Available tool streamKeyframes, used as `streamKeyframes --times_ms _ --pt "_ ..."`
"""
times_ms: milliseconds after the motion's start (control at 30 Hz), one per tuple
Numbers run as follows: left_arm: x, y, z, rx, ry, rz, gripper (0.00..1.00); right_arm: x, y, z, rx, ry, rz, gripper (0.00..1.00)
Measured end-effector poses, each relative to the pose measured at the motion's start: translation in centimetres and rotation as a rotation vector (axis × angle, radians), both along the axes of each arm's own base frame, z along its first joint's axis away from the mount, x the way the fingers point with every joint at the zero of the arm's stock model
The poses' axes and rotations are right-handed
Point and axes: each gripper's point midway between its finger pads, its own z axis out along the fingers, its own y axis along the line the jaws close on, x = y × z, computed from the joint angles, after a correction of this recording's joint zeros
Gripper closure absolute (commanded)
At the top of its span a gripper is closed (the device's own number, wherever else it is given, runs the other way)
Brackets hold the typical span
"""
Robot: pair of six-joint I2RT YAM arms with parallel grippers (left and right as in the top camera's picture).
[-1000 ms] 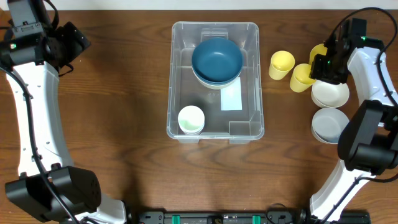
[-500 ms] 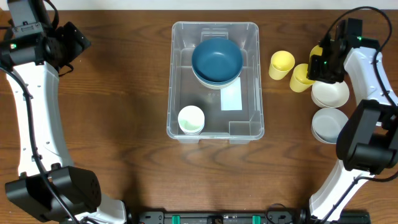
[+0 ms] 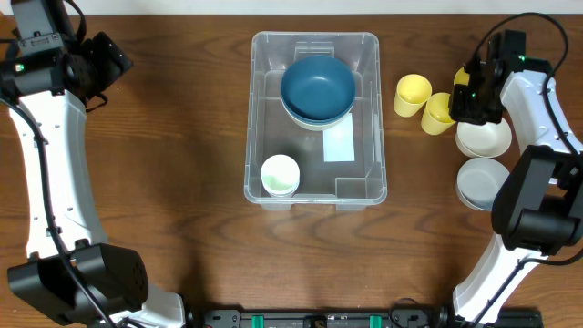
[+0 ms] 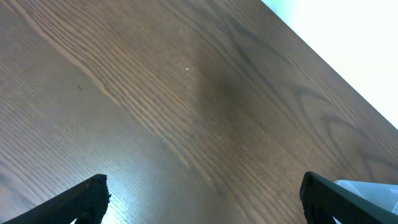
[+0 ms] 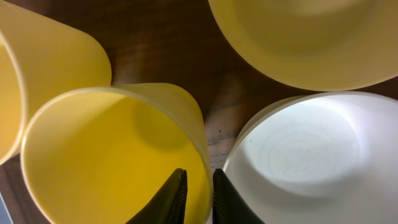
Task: Pack container
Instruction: 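Lower the right gripper and grasp a yellow cup's rim, then carry the yellow cup into the bin beside the teal bowls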
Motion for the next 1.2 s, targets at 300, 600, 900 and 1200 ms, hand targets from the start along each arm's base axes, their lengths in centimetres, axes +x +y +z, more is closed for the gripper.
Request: streamKeyframes --times_ms 300,600,900,1200 --pt "0.0 0.0 0.0 0.000 0.000 0.000 0.02 -0.3 0.0 -0.1 -0.001 0.012 -0.001 0.99" --pt "0.0 0.0 0.0 0.000 0.000 0.000 0.02 -2.6 0.5 -0.2 0.022 0.109 -0.005 0.99" --pt "0.0 0.0 0.0 0.000 0.000 0.000 0.02 -4.1 3.2 4.3 0.013 0.076 0.037 0.99" --pt "0.0 0.0 0.0 0.000 0.000 0.000 0.02 -6.6 10.1 15.9 -0.009 -0.203 0.210 0.99"
